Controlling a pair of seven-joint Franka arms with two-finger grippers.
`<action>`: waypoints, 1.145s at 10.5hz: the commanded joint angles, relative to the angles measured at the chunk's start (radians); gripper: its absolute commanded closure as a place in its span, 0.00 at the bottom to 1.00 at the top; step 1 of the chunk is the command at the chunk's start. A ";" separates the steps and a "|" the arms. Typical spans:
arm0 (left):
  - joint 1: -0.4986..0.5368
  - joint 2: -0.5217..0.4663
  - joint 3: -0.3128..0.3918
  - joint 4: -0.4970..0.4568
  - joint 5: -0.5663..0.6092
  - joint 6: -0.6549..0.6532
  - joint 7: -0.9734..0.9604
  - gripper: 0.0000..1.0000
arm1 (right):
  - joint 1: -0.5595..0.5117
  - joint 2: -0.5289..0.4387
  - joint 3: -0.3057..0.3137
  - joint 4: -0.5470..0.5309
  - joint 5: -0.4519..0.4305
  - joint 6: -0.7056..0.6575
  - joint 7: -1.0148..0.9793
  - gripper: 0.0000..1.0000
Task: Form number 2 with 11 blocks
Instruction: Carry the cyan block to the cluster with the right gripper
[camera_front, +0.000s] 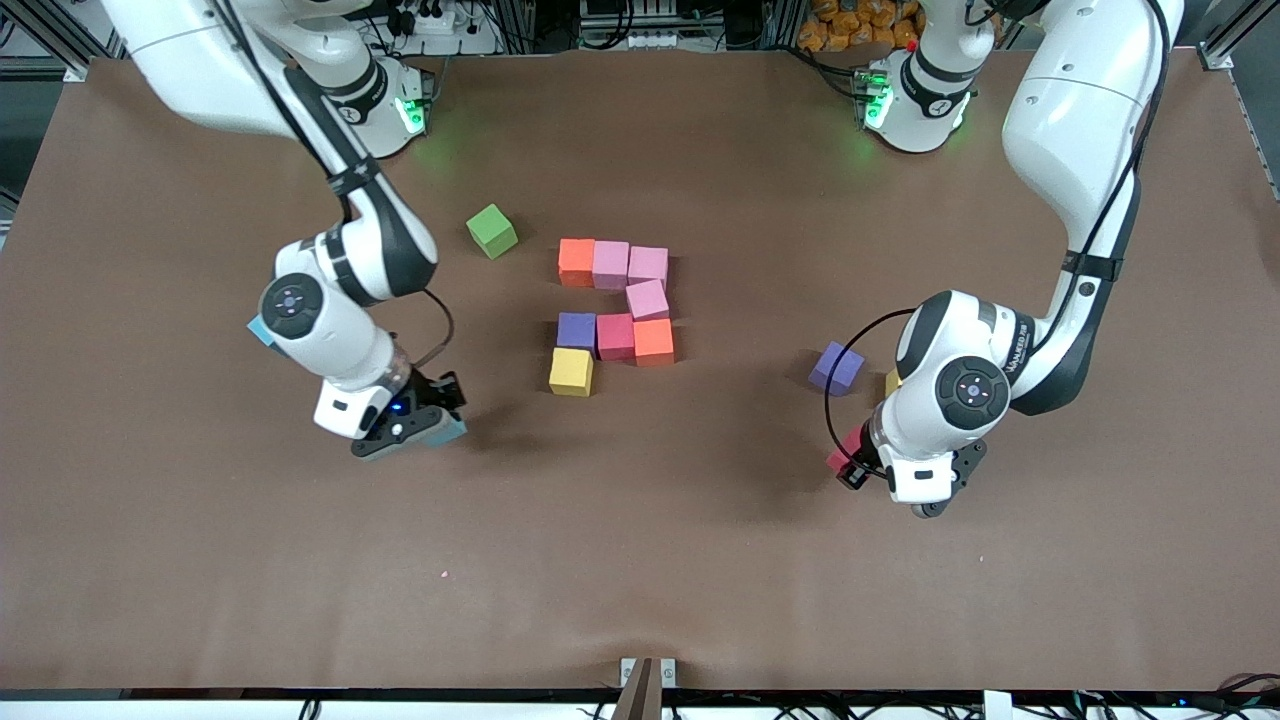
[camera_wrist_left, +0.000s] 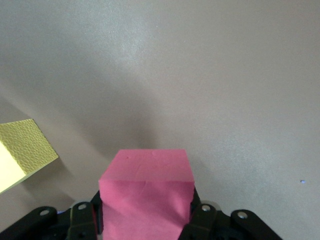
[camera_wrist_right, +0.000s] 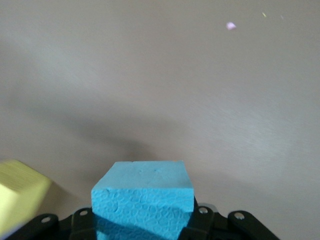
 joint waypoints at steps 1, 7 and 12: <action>-0.001 0.006 0.001 0.013 0.018 0.002 -0.009 1.00 | 0.142 0.119 -0.046 0.186 -0.002 -0.053 0.226 0.76; -0.001 0.006 0.001 0.013 0.019 0.002 -0.005 1.00 | 0.253 0.313 -0.094 0.489 -0.002 -0.159 0.518 0.76; -0.002 0.008 0.001 0.013 0.019 0.002 -0.003 1.00 | 0.340 0.368 -0.145 0.485 -0.075 -0.142 0.642 0.75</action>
